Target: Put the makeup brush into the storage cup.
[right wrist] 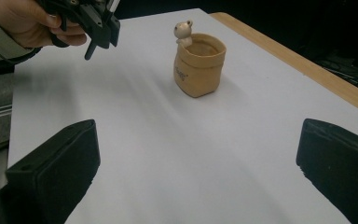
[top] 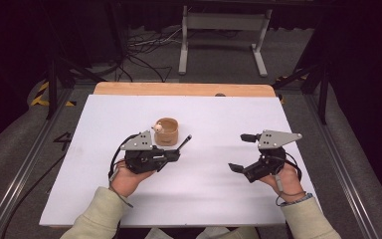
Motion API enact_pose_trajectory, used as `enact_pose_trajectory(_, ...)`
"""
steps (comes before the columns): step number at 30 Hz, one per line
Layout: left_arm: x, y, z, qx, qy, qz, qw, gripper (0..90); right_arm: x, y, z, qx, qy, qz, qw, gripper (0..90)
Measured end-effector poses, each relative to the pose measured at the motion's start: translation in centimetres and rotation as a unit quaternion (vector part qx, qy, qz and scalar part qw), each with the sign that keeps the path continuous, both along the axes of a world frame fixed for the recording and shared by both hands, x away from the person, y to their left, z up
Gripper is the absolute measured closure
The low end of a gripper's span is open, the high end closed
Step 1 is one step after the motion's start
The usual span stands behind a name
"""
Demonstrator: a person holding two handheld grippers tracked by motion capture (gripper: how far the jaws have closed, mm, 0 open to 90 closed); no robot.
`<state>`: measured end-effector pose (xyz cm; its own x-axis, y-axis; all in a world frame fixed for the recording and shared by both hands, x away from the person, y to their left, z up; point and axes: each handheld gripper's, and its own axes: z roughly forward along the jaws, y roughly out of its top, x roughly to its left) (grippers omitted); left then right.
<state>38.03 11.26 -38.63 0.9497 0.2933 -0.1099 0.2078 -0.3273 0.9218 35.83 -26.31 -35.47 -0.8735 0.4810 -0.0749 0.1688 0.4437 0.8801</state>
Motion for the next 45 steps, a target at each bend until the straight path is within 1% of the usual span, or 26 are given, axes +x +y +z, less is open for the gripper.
enact_pose_trajectory(5,0.6,-0.1,1.0,-0.012,-0.012,0.015,0.9997,83.4,-0.5,-1.2,-0.7,0.029,-0.011,-0.024,0.9992,0.0)
enact_pose_trajectory(8,0.9,-0.1,1.4,-0.013,-0.016,0.022,0.9996,83.4,-0.6,-1.7,-1.2,0.038,-0.014,-0.041,0.9983,0.0)
enact_pose_trajectory(9,1.0,-0.2,1.5,-0.014,-0.016,0.03,0.9993,83.4,-0.6,-1.8,-1.4,0.041,-0.012,-0.045,0.9981,0.0)
enact_pose_trajectory(10,1.3,-0.2,1.7,-0.012,-0.019,0.037,0.9991,83.4,-0.6,-1.8,-1.4,0.041,-0.012,-0.045,0.9981,0.0)
enact_pose_trajectory(11,1.5,-0.2,1.8,-0.016,-0.018,0.04,0.9989,83.4,-0.7,-2.0,-1.7,0.041,-0.004,-0.058,0.9975,0.0)
enact_pose_trajectory(12,2.0,-0.2,2.0,-0.02,-0.018,0.048,0.9985,83.4,-0.7,-2.1,-1.9,0.041,-0.003,-0.063,0.9971,0.0)
enact_pose_trajectory(13,2.0,-0.2,2.0,-0.02,-0.018,0.048,0.9985,83.4,-0.7,-2.2,-2.0,0.043,-0.005,-0.066,0.9969,0.0)
enact_pose_trajectory(16,2.6,-0.3,2.3,-0.032,-0.016,0.058,0.9977,83.4,-0.9,-2.4,-2.3,0.047,-0.013,-0.073,0.9962,0.0)
enact_pose_trajectory(19,3.1,-0.3,2.5,-0.036,-0.02,0.063,0.9972,83.4,-0.9,-2.6,-2.6,0.05,-0.012,-0.079,0.9956,0.0)
enact_pose_trajectory(20,3.2,-0.4,2.6,-0.041,-0.02,0.067,0.9967,83.4,-0.9,-2.7,-2.7,0.051,-0.011,-0.081,0.9953,0.0)
enact_pose_trajectory(21,3.5,-0.4,2.7,-0.04,-0.028,0.067,0.9966,83.4,-0.9,-2.9,-3.1,0.054,-0.012,-0.085,0.9949,0.0)
enact_pose_trajectory(23,3.7,-0.5,2.8,-0.047,-0.023,0.074,0.9959,83.4,-0.9,-2.9,-3.2,0.053,-0.01,-0.087,0.9948,0.0)
enact_pose_trajectory(24,3.9,-0.6,2.8,-0.049,-0.027,0.079,0.9953,83.4,-0.9,-3.0,-3.2,0.052,-0.005,-0.09,0.9946,0.0)
enact_pose_trajectory(26,4.0,-0.6,2.8,-0.051,-0.03,0.081,0.995,83.3,-1.0,-3.0,-3.3,0.052,-0.007,-0.09,0.9946,0.0)
enact_pose_trajectory(28,4.3,-0.7,2.6,-0.06,-0.029,0.089,0.9937,83.3,-1.2,-3.0,-3.3,0.049,-0.008,-0.089,0.9947,0.0)
enact_pose_trajectory(29,4.4,-0.7,2.6,-0.061,-0.029,0.091,0.9936,83.3,-1.4,-2.9,-3.3,0.047,-0.009,-0.091,0.9947,0.0)
enact_pose_trajectory(32,4.9,-0.8,2.3,-0.067,-0.028,0.104,0.992,83.3,-1.7,-2.9,-3.4,0.049,-0.008,-0.093,0.9945,0.0)
enact_pose_trajectory(34,5.2,-0.8,2.1,-0.072,-0.028,0.115,0.9904,83.3,-1.8,-3.0,-3.4,0.049,-0.014,-0.094,0.9943,0.0)
enact_pose_trajectory(35,5.4,-0.8,2.0,-0.075,-0.024,0.118,0.9899,83.3,-1.9,-3.0,-3.3,0.051,-0.014,-0.096,0.994,0.0)
enact_pose_trajectory(38,5.8,-0.7,1.7,-0.082,-0.023,0.134,0.9872,83.2,-2.1,-3.3,-3.4,0.054,-0.013,-0.105,0.993,0.0)
enact_pose_trajectory(39,5.9,-0.7,1.7,-0.084,-0.026,0.139,0.9864,83.2,-2.2,-3.4,-3.4,0.056,-0.015,-0.107,0.9926,0.0)
enact_pose_trajectory(41,6.1,-0.6,1.5,-0.086,-0.022,0.145,0.9855,83.2,-2.3,-3.6,-3.5,0.059,-0.017,-0.113,0.9916,0.0)
enact_pose_trajectory(42,6.2,-0.6,1.5,-0.085,-0.025,0.148,0.985,83.1,-2.3,-3.7,-3.7,0.062,-0.021,-0.119,0.9907,0.0)
enact_pose_trajectory(43,6.2,-0.6,1.5,-0.085,-0.025,0.148,0.985,83.2,-2.3,-3.7,-3.7,0.062,-0.021,-0.119,0.9907,0.0)
enact_pose_trajectory(44,6.4,-0.6,1.4,-0.081,-0.03,0.15,0.9849,83.2,-2.4,-4.0,-3.9,0.069,-0.023,-0.127,0.9893,0.0)
enact_pose_trajectory(45,6.4,-0.6,1.4,-0.081,-0.03,0.15,0.9849,83.2,-2.4,-4.0,-3.9,0.069,-0.023,-0.127,0.9893,0.0)
